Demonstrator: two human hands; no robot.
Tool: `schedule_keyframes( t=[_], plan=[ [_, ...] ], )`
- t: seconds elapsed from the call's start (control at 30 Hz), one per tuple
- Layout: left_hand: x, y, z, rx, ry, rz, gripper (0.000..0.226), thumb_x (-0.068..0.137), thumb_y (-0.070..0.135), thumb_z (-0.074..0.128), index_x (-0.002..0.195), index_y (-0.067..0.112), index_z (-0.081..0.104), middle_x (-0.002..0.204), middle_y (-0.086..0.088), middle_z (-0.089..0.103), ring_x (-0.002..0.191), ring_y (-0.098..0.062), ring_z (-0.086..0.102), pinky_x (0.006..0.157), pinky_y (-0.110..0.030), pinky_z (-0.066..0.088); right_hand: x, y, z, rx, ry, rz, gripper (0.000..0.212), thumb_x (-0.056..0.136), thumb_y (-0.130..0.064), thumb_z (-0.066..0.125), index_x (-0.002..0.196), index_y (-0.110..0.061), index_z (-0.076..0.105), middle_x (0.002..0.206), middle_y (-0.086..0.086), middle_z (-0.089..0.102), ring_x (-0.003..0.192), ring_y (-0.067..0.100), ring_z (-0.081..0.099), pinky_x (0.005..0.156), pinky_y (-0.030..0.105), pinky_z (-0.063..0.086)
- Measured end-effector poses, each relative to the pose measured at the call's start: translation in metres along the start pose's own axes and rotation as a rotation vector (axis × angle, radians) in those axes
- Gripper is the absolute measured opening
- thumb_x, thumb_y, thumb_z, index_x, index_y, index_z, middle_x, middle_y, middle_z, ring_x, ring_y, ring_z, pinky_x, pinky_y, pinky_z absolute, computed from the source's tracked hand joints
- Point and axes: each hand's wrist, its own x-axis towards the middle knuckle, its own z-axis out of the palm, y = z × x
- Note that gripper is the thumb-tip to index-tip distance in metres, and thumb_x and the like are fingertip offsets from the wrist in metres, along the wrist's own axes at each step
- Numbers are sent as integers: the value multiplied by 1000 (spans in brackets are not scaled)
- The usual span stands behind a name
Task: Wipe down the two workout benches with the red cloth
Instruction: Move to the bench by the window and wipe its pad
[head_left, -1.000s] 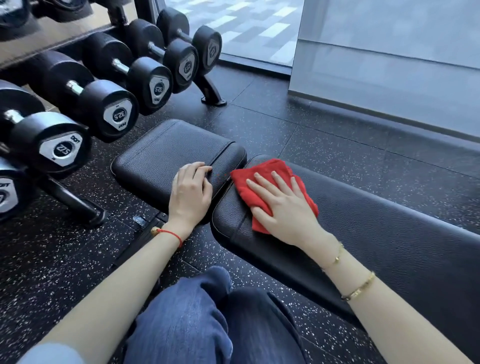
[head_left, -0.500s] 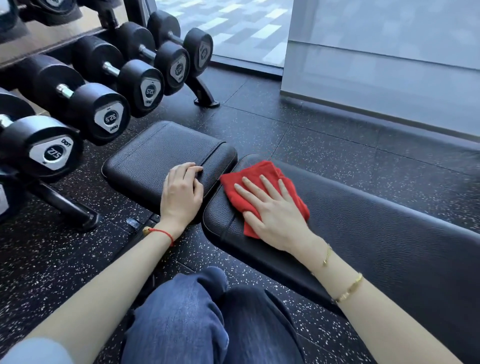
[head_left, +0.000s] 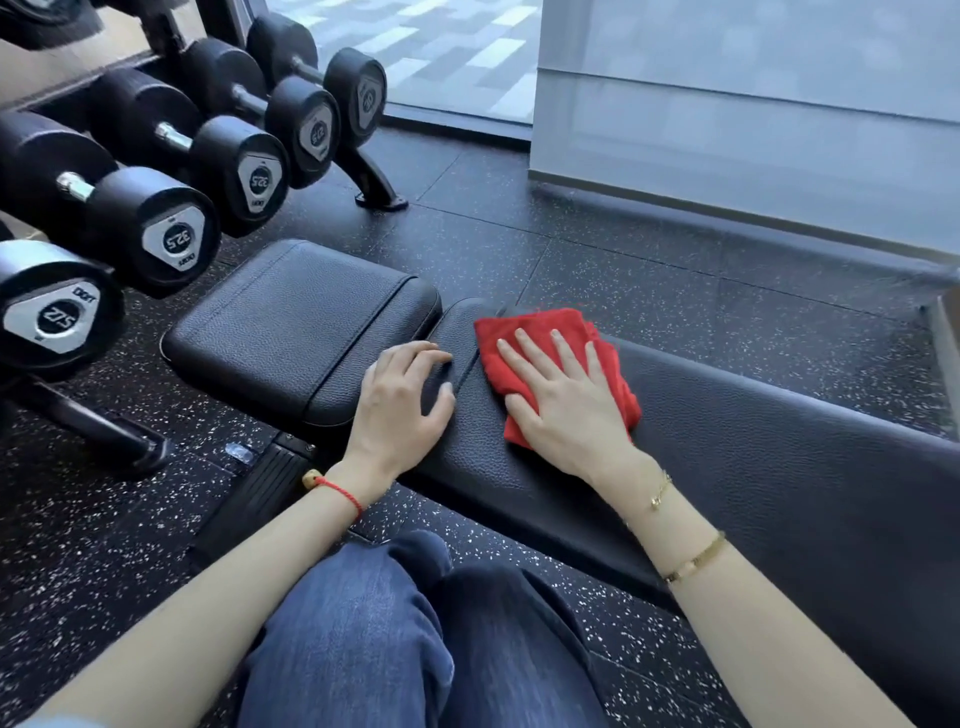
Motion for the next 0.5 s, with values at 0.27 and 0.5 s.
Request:
schedule_keyframes(
  t=[0.27, 0.5],
  plan=[
    [-3, 3, -1, -17, -23, 9, 40, 89, 29, 52, 123, 11, 63, 130, -5, 59, 124, -25, 51, 107, -43, 40, -43, 51, -8, -2, 14, 128, 59, 97, -48, 32, 153, -44, 12, 162, -16, 10, 151, 19, 3, 121, 48, -2],
    [-4, 9, -3, -29, -24, 1, 47, 88, 35, 42, 121, 8, 62, 128, -9, 59, 123, -29, 50, 110, -44, 38, -16, 20, -5, -5, 17, 142, 60, 97, -48, 30, 154, -39, 12, 163, -12, 9, 151, 24, 3, 120, 52, -4]
  ],
)
